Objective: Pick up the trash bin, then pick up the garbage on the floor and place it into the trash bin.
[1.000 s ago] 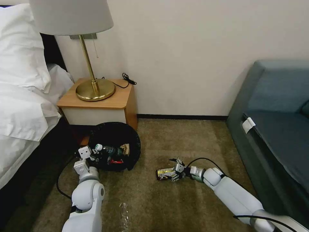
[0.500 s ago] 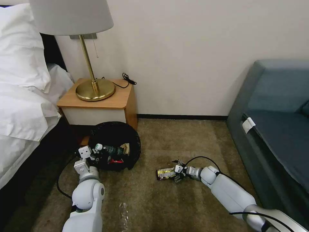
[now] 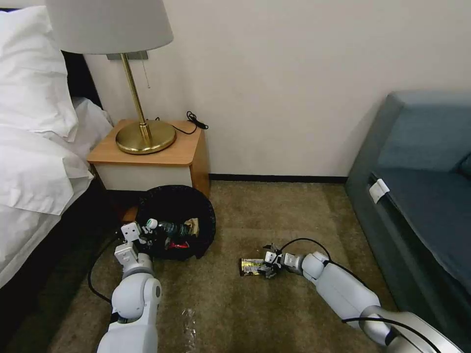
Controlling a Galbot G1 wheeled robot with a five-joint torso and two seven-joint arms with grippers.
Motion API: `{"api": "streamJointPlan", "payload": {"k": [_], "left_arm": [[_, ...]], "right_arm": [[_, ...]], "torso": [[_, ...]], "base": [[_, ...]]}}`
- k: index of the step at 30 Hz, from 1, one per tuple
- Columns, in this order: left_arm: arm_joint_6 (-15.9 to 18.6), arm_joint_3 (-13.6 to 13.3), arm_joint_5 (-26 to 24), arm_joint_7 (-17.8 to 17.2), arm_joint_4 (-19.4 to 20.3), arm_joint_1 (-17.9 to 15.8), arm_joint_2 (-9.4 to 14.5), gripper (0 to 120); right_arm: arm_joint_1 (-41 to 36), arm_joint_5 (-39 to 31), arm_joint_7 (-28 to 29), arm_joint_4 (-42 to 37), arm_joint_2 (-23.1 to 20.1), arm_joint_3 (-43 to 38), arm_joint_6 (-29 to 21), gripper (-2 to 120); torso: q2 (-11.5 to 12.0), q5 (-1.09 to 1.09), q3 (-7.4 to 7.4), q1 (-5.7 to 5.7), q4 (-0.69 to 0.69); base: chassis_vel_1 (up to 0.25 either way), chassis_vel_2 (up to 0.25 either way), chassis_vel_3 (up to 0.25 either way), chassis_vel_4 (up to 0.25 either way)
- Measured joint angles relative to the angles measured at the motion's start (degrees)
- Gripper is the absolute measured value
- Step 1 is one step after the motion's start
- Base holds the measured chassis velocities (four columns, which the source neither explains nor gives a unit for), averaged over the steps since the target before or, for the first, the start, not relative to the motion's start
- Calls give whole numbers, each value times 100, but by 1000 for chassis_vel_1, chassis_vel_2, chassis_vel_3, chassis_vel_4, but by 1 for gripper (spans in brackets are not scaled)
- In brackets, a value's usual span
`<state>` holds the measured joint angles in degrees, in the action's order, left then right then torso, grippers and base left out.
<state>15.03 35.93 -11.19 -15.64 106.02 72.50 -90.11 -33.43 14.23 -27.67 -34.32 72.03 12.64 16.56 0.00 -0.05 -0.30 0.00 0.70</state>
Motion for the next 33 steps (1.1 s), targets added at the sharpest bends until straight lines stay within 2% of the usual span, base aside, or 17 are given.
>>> {"api": "streamJointPlan", "payload": {"k": [3,4,6,7,8,10,11,13,14,15,16,22,23,24,33], "left_arm": [[-1,4,-5,-4,7,-14,0,2],[-1,4,-5,-4,7,-14,0,2],[0,5,-10,-7,8,-8,3,2],[0,5,-10,-7,8,-8,3,2],[0,5,-17,-5,8,0,9,2],[0,14,-26,-8,19,13,22,2],[0,14,-26,-8,19,13,22,2],[0,31,-36,-12,28,19,39,2],[0,31,-36,-12,28,19,39,2],[0,27,-45,-11,32,23,44,2],[0,27,-45,-11,32,23,44,2],[0,20,-51,-12,32,30,44,2],[0,20,-51,-12,32,30,44,2],[-1,19,-51,-12,32,27,44,2],[0,13,-54,-15,8,8,42,2]], "right_arm": [[-33,-50,-30,23,-13,-31,37,77],[-33,-50,-30,23,-13,-31,37,77],[-44,-93,-44,30,-14,-37,41,67],[-44,-93,-44,30,-14,-37,41,67],[-43,-113,-28,30,-11,-29,41,59],[-31,-143,52,43,2,-33,38,51],[-31,-143,52,43,2,-33,38,51],[-32,-167,86,48,20,-37,29,40],[-32,-167,86,48,20,-37,29,40],[-32,-180,116,53,24,-44,10,32],[-32,-180,116,53,24,-44,10,32],[-47,-196,172,54,3,-67,-14,9],[-47,-196,172,54,3,-67,-14,9],[-48,-199,190,47,-5,-89,-17,2],[-29,-349,258,-88,-2,-241,-18,0]], "torso": [[-3,2,0,0,1],[-3,2,0,0,1],[-3,1,-1,0,2],[-3,1,-1,0,2],[-2,6,-2,0,1],[-1,8,-4,0,-7],[-1,8,-4,0,-7],[0,8,-4,0,-4],[0,8,-4,0,-4],[0,7,-4,0,-4],[0,7,-4,0,-4],[1,4,-5,1,-1],[1,4,-5,1,-1],[1,4,-4,1,0],[1,3,-3,1,-1]], "base": [[0,0,0,0],[0,0,0,0],[0,0,0,0],[0,0,0,0],[0,0,0,0],[0,0,0,0],[0,0,0,0],[0,0,0,0],[0,0,0,0],[0,0,0,0],[0,0,0,0],[0,0,0,0],[0,0,0,0],[0,0,0,0],[0,0,0,0]]}}
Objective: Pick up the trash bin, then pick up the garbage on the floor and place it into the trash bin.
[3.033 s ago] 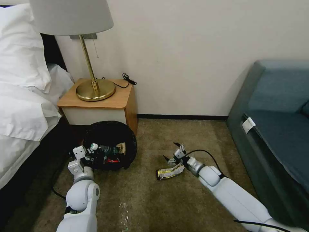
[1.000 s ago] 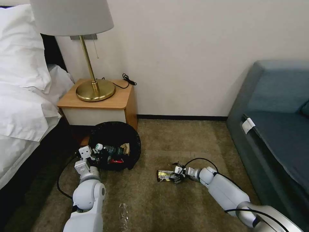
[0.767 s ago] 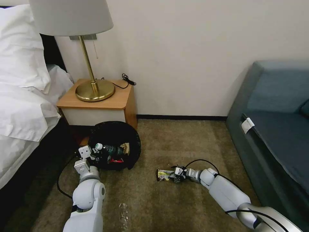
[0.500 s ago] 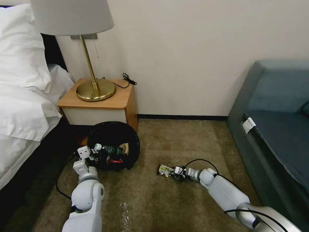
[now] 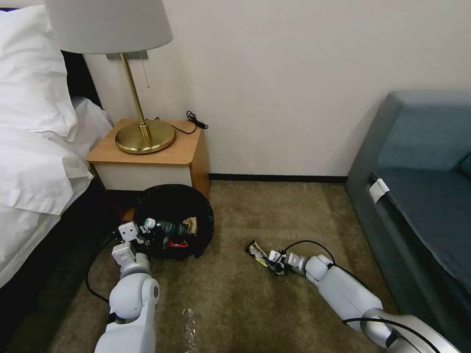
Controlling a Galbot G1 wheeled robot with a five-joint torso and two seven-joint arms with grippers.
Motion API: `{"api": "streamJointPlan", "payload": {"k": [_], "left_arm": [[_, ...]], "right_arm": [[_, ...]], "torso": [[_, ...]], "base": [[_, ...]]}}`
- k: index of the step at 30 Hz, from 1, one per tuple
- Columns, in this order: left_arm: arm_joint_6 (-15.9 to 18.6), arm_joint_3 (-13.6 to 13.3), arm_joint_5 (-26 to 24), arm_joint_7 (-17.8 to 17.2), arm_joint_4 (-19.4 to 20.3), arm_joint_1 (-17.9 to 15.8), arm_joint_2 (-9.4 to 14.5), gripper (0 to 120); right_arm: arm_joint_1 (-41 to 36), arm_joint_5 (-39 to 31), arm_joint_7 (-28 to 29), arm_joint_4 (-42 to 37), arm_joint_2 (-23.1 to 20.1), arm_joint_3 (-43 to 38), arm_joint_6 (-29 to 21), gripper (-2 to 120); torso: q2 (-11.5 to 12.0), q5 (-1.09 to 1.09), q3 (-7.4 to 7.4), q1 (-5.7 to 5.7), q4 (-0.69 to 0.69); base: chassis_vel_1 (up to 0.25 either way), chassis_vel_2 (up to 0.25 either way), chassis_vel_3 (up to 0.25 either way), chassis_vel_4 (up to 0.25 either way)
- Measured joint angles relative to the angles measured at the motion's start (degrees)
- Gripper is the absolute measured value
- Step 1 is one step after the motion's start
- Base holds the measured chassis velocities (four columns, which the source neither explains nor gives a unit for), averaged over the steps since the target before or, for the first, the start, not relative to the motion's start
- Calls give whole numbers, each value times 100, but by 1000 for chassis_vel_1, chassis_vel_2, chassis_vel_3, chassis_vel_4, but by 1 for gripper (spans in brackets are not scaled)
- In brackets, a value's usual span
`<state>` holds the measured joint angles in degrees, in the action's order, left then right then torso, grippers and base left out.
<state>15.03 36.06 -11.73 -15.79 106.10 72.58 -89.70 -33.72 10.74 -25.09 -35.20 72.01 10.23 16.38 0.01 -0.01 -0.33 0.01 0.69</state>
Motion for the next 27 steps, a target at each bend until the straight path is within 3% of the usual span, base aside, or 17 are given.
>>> {"api": "streamJointPlan", "payload": {"k": [7,17,25,27], "left_arm": [[0,-10,0,0,-18,-22,-2,2],[1,-3,-30,0,-24,-43,33,2],[4,1,-65,3,-24,-34,54,2],[4,1,-74,4,-33,-25,65,2]], "right_arm": [[-7,-135,17,-167,-19,-80,-4,0],[-78,-545,115,-636,-59,-933,63,0],[-195,-1084,662,-1135,-43,-1448,433,0],[-272,-1309,913,-1571,-36,-1513,457,0]], "torso": [[0,0,0,0,0],[0,0,0,0,0],[-1,0,0,0,0],[-1,0,0,0,0]], "base": [[0,0,0,0],[0,0,0,0],[0,0,0,0],[0,0,0,0]]}}
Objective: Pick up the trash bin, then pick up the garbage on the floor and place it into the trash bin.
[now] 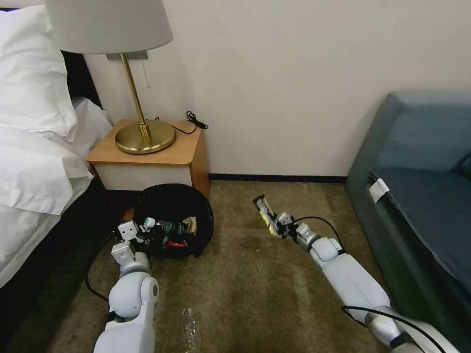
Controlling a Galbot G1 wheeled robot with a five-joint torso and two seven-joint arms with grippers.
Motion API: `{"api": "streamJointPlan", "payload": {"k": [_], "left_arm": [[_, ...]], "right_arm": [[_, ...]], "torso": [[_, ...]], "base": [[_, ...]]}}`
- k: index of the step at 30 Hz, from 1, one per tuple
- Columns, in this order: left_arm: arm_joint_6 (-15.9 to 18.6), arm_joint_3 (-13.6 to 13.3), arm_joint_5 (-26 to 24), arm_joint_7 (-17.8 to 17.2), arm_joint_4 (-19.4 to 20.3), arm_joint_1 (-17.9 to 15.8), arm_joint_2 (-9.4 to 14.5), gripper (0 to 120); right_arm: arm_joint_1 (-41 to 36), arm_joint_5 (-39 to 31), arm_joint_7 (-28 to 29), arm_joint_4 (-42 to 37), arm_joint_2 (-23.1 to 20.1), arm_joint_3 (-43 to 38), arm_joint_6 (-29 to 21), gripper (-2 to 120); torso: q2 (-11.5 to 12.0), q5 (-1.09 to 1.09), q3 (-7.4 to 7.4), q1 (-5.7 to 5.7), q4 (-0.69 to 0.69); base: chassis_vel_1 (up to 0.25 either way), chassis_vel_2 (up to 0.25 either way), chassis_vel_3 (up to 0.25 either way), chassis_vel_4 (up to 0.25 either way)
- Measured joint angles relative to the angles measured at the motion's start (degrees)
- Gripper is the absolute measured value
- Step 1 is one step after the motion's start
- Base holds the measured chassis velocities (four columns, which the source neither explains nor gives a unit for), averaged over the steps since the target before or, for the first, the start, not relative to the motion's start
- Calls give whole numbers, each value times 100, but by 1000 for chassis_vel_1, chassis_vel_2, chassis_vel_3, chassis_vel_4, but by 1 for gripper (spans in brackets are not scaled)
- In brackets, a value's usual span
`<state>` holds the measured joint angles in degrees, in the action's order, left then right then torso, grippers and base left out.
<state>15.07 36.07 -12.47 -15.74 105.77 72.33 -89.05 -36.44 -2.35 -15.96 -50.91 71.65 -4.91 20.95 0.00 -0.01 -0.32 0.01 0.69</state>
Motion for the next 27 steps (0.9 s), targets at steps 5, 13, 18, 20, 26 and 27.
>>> {"api": "streamJointPlan", "payload": {"k": [5,13,18,20,26,27], "left_arm": [[1,-3,-9,2,-11,1,9,2],[2,-122,33,3,-48,16,-19,2],[-1,-126,45,2,-48,22,-21,2],[-2,-113,54,-2,-35,41,-20,2],[-4,-156,94,-44,-2,67,-62,2],[-4,-170,97,-55,6,70,-67,2]], "right_arm": [[-102,-265,335,-684,-11,81,-81,0],[-226,-658,1011,-2180,-19,579,-368,0],[-204,-735,1436,-2679,-23,991,-489,0],[-58,-853,1886,-3084,39,1613,-612,0],[214,-901,2466,-3224,440,2641,-690,0],[252,-893,2520,-3175,496,2750,-690,0]], "torso": [[0,0,1,0,0],[0,0,1,0,-1],[0,-1,1,0,1],[0,-2,1,0,-1],[0,-1,1,0,-2],[0,-2,0,0,-1]], "base": [[0,0,0,0],[0,0,0,0],[0,0,0,0],[0,0,0,0],[0,0,0,0],[0,0,0,0]]}}
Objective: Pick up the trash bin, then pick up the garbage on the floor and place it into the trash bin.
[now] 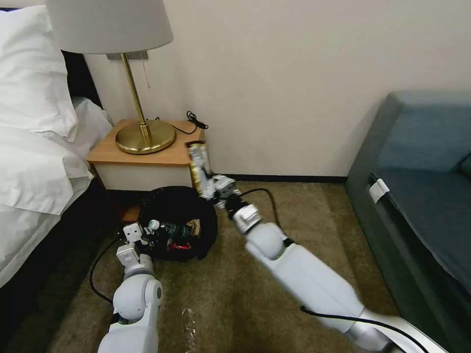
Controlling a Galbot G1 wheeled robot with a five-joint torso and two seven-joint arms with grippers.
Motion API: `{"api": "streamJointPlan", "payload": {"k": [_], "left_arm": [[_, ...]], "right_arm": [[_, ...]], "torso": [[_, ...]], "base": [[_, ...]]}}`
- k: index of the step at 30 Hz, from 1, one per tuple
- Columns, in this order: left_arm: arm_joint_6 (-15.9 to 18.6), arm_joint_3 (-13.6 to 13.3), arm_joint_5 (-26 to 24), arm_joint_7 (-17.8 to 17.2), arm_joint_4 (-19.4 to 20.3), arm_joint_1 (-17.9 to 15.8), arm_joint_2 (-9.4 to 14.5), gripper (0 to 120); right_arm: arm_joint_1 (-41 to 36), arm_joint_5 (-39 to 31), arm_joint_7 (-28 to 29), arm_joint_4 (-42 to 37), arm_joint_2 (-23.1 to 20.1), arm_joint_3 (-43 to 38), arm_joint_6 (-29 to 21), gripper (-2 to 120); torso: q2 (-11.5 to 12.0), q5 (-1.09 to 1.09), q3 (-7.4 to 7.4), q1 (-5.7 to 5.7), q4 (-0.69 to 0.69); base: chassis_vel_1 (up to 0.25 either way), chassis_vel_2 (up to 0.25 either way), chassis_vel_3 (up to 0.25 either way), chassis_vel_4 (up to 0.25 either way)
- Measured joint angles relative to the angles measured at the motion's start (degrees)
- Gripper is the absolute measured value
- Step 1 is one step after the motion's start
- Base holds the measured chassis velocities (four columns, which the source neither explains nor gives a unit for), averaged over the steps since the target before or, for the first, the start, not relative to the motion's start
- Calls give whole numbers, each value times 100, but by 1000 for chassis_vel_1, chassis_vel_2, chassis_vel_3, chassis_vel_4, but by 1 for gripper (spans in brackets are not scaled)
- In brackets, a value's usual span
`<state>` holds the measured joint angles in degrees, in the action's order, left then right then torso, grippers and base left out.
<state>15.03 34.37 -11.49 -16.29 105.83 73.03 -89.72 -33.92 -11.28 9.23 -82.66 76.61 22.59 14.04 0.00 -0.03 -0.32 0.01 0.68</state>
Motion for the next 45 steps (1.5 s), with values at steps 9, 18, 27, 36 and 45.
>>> {"api": "streamJointPlan", "payload": {"k": [9,18,27,36,45], "left_arm": [[34,-171,34,-41,52,-4,-94,2],[53,-235,37,-116,43,-22,-239,2],[56,-172,34,-125,67,-11,-241,2],[125,-254,-290,-183,103,60,-241,2],[574,-354,-1719,-749,431,124,-108,2]], "right_arm": [[50,165,78,296,230,342,53,0],[-102,378,214,550,295,364,196,0],[-201,415,213,576,270,268,211,33],[-303,409,180,206,227,-283,93,71],[-955,421,54,-198,160,-2271,-19,99]], "torso": [[0,1,0,0,1],[0,2,0,0,1],[0,2,0,0,1],[0,2,0,0,1],[0,3,0,0,3]], "base": [[0,0,0,0],[0,0,0,0],[0,0,0,0],[0,0,0,0],[0,0,0,0]]}}
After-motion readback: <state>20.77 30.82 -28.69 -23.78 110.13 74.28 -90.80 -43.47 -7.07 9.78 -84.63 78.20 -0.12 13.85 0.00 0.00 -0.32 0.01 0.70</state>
